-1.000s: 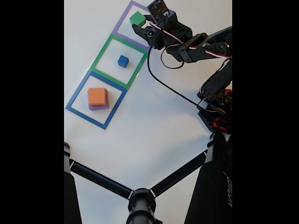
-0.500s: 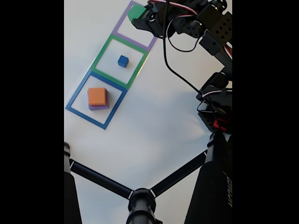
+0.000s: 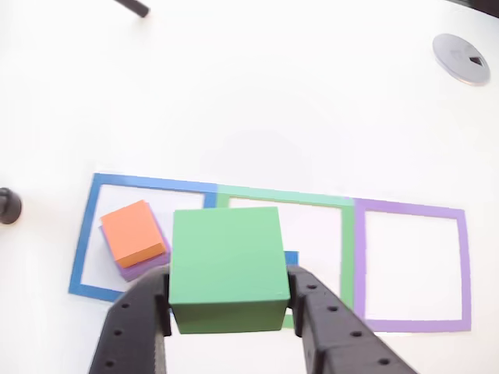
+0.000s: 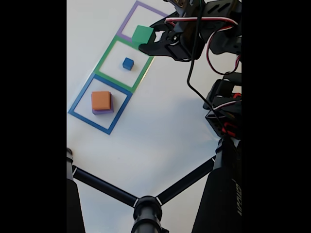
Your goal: Tower of hanoi
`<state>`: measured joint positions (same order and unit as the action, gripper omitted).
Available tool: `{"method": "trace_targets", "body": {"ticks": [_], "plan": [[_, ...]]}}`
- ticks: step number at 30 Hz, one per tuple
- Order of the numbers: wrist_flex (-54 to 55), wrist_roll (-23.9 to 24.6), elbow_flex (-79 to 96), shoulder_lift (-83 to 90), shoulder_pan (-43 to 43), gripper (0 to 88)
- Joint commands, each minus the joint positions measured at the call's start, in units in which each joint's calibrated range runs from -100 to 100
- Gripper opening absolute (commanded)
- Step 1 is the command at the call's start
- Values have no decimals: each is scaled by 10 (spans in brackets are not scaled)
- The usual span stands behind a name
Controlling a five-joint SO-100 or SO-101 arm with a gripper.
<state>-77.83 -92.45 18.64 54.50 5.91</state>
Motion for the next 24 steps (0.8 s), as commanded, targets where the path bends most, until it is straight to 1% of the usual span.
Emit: {"method": "trace_targets", "body": {"ticks": [1,8,19,21,24], "plan": [[-14,14,-45,17,58,67],[-18,17,-48,17,142,66],[-11,83,-21,12,231,68],[7,80,17,12,234,72],[77,41,109,11,223,74]]}}
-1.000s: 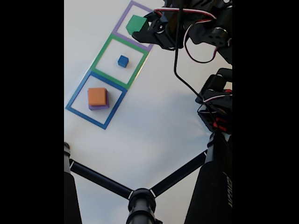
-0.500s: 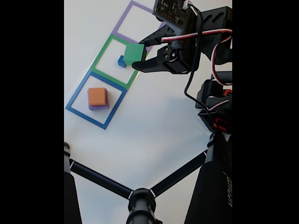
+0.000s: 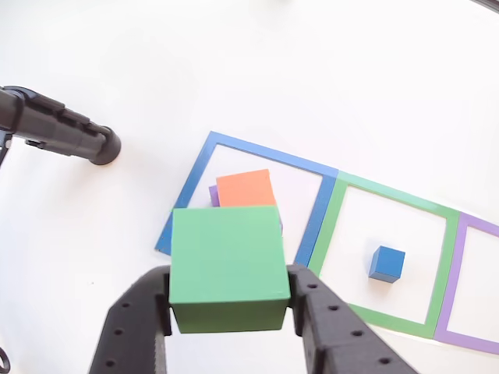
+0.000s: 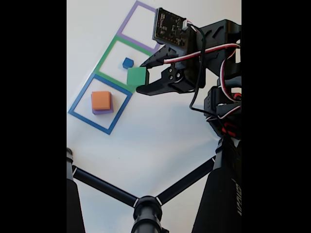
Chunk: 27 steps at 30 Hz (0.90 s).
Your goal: Tower of hanoi
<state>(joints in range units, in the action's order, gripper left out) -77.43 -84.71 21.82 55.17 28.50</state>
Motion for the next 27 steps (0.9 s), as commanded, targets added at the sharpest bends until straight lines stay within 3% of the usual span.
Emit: {"method": "trace_targets", "body": {"ticks": [1,6,9,13,18,27], "plan": [[113,-53,119,3,-10,74],[394,-148,349,-15,-39,75],[574,-153,449,-61,-46,78],[734,-153,498,-140,-45,81],[868,-153,506,-232,-36,81],[985,-153,499,-328,-10,81]]}}
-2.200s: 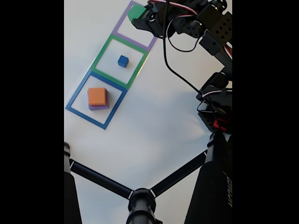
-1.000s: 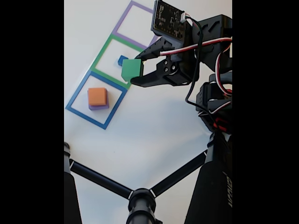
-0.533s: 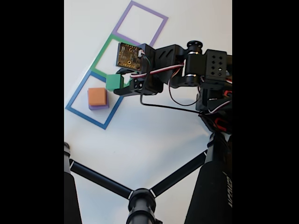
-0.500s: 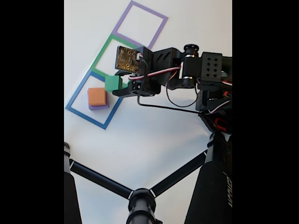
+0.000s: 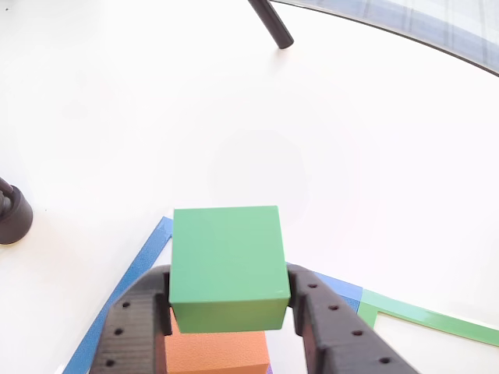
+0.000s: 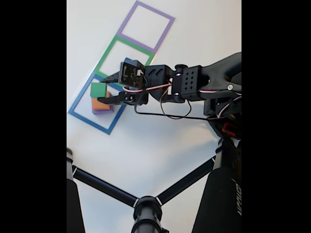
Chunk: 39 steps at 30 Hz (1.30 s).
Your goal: Tower of hanoi
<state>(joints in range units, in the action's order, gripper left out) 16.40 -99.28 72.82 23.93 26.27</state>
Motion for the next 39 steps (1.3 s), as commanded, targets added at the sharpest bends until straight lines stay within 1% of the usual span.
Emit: {"method": "trace_targets", "body": {"ticks": [1,8,26,30,34,39], "plan": [[59,-7,-11,-27,13,81],[123,-7,-10,-92,14,81],[198,-7,-5,-178,25,82],[205,-7,3,-182,24,105],[223,-7,15,-186,21,165],[238,-7,16,-195,18,201]]}}
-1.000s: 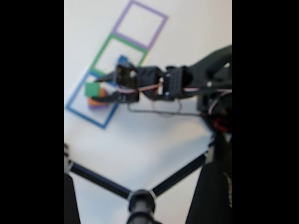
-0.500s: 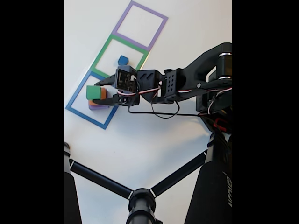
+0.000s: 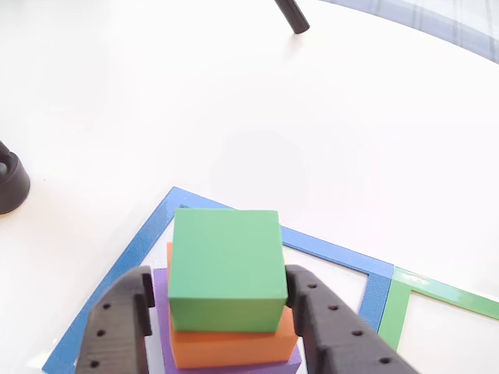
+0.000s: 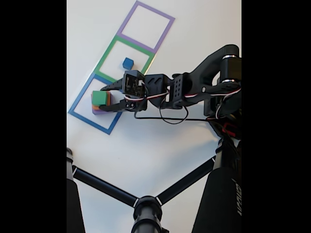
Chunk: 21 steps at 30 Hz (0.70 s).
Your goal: Tower of hanoi
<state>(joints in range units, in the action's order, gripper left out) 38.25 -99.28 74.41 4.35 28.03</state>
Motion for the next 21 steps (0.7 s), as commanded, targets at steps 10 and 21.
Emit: {"method": "trace_targets", "body": {"ticks": [10,21], "plan": [[22,-7,-3,33,-3,261],[-239,-7,-27,268,-44,180]]}}
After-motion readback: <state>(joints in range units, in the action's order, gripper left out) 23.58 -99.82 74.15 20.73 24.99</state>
